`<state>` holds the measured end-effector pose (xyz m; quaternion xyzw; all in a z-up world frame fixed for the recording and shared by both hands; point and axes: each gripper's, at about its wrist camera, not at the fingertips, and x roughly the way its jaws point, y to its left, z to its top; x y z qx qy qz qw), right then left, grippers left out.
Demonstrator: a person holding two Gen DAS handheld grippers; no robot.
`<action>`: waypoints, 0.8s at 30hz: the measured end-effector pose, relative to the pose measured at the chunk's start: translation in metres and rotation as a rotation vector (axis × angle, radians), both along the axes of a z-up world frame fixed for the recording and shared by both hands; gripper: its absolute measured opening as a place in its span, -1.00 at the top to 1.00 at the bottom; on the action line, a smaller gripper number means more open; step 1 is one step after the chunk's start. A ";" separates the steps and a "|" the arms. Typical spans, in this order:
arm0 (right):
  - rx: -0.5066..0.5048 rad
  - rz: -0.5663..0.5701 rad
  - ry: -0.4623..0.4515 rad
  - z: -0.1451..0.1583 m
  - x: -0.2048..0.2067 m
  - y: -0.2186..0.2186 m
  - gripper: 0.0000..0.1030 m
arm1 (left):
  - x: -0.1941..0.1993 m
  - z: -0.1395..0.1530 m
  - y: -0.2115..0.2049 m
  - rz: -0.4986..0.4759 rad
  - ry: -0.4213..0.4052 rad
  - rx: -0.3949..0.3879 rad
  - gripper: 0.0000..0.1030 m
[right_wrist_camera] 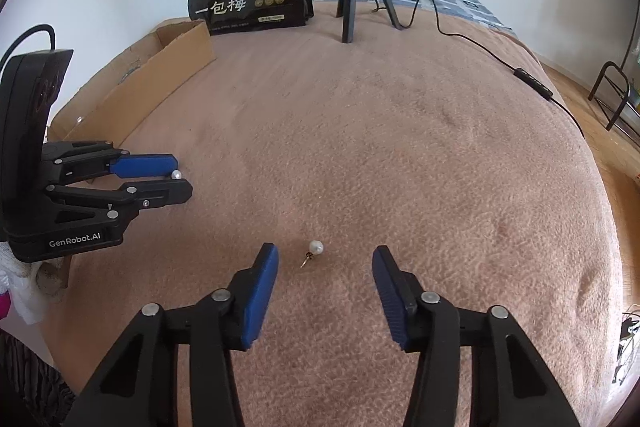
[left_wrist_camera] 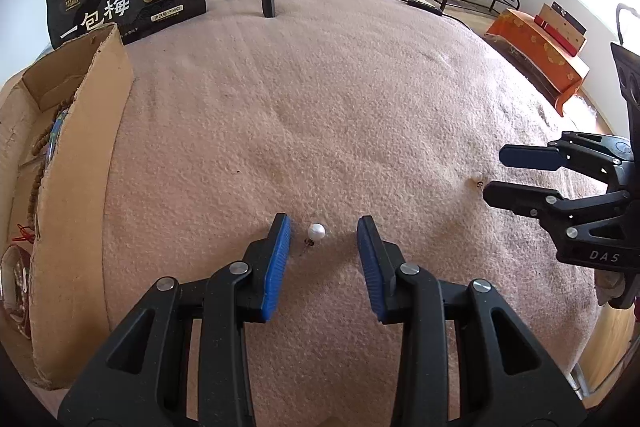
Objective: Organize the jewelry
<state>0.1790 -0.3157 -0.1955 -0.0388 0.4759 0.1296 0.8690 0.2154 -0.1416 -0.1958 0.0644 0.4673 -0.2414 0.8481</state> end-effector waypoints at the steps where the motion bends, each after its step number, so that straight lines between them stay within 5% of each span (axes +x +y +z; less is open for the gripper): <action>1: 0.005 0.001 0.002 -0.001 0.001 0.000 0.16 | 0.000 0.000 0.000 -0.001 0.000 0.001 0.32; 11: 0.008 0.020 0.027 -0.008 0.006 0.005 0.38 | 0.002 -0.002 0.000 -0.004 0.000 0.002 0.35; 24: -0.065 0.030 0.022 -0.011 0.008 0.017 0.83 | 0.002 -0.002 0.002 0.002 0.001 0.002 0.75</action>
